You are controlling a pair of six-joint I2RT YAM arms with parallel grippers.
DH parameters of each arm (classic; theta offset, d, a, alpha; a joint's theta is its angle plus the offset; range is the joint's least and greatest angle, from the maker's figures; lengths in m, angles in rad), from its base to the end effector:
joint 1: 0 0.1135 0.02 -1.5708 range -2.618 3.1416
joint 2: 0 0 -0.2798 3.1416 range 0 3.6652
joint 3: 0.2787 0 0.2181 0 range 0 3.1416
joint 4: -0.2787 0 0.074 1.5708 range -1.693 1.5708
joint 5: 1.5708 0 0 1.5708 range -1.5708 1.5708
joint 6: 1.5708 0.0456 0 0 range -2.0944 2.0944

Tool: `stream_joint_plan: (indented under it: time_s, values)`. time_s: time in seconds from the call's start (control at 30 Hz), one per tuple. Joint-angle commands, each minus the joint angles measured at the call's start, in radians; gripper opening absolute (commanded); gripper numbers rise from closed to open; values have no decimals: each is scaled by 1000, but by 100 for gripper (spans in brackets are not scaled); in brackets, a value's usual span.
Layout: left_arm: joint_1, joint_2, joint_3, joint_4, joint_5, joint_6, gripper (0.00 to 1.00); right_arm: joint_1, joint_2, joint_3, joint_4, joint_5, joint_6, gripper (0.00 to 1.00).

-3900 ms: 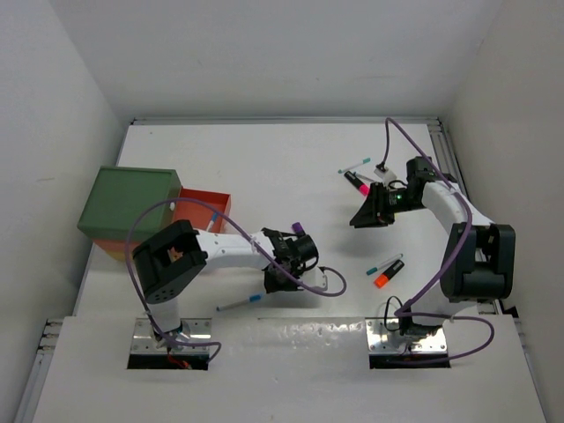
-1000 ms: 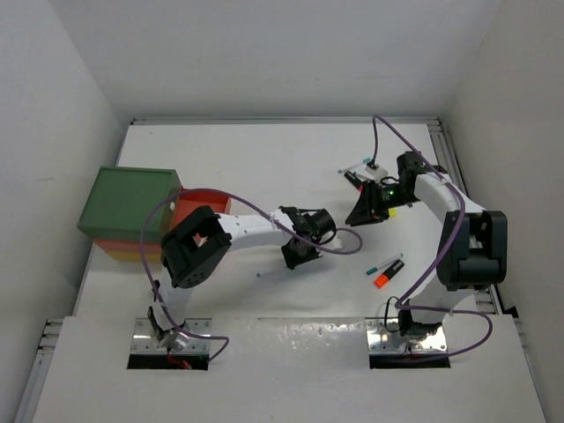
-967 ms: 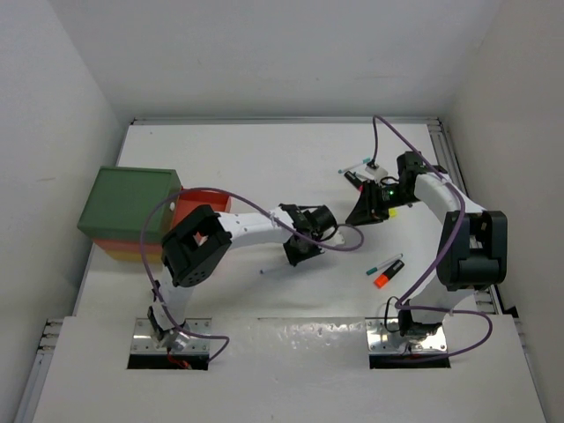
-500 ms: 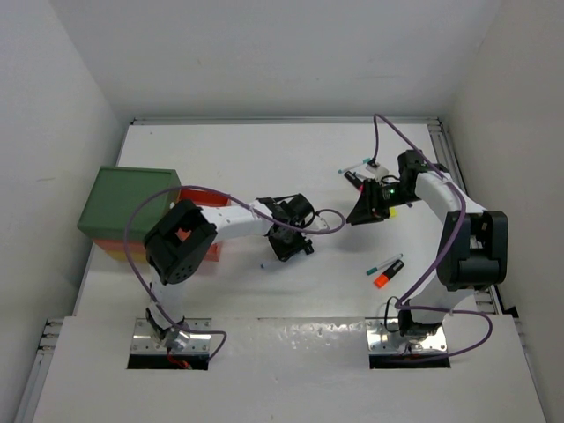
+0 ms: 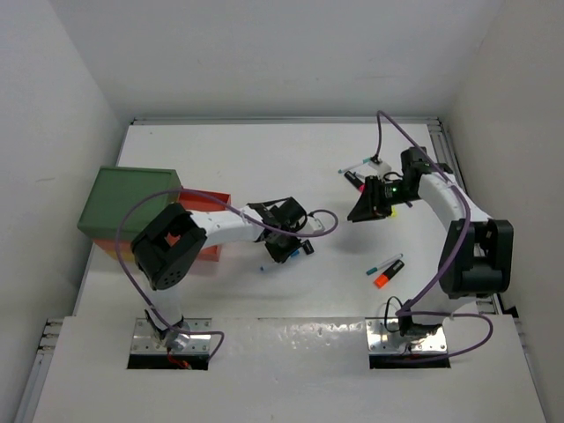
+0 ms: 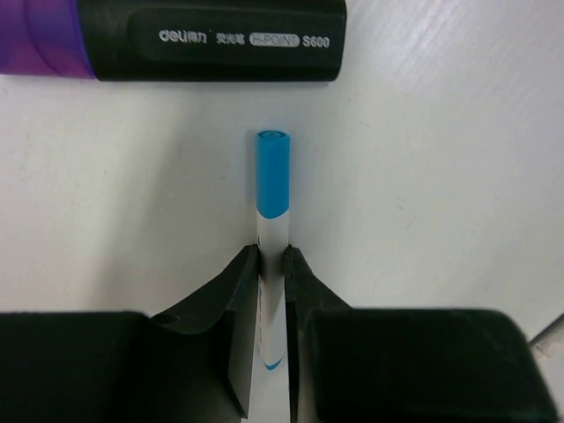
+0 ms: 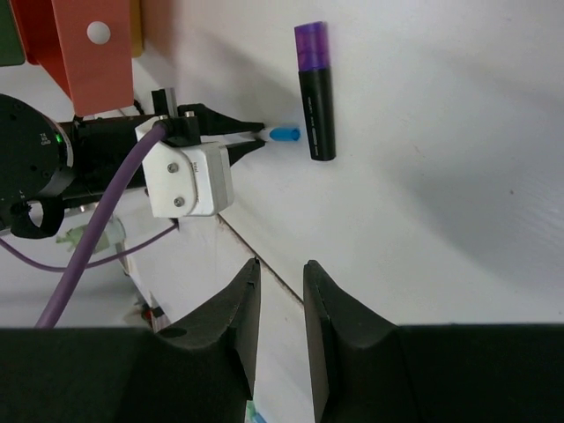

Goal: Sort the stationery into containers
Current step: Pick up the pen from the center of the board, then place the pen in the drawer.

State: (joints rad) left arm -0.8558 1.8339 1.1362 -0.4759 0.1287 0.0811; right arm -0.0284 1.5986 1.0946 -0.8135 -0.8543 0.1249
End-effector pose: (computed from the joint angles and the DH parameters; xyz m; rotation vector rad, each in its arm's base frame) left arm 0.2173 -0.2592 0.1850 1.2954 2.4797 -0.3796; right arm 0.2673 0.0268 0.2438 0.0503 2.6807 1.2334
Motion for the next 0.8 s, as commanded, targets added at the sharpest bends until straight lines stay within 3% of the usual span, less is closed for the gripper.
stream_joint_plan:
  time_s: [0.0, 0.17, 0.37, 0.53, 0.77]
  values:
    - [8, -67, 2, 26, 37, -29, 0, 1, -63, 18, 7, 15, -4, 25]
    - [90, -148, 187, -117, 54, 0, 0, 1, -121, -31, 20, 31, 2, 25]
    - [237, -342, 281, -231, 68, 39, 0, 1, -189, -76, 22, 58, -1, 25]
    - [456, -469, 284, -332, 86, 9, 0, 1, -229, -114, 30, 72, -4, 25]
    - [618, -519, 258, -475, 55, 52, 0, 2, -206, -128, 40, 81, 5, 25]
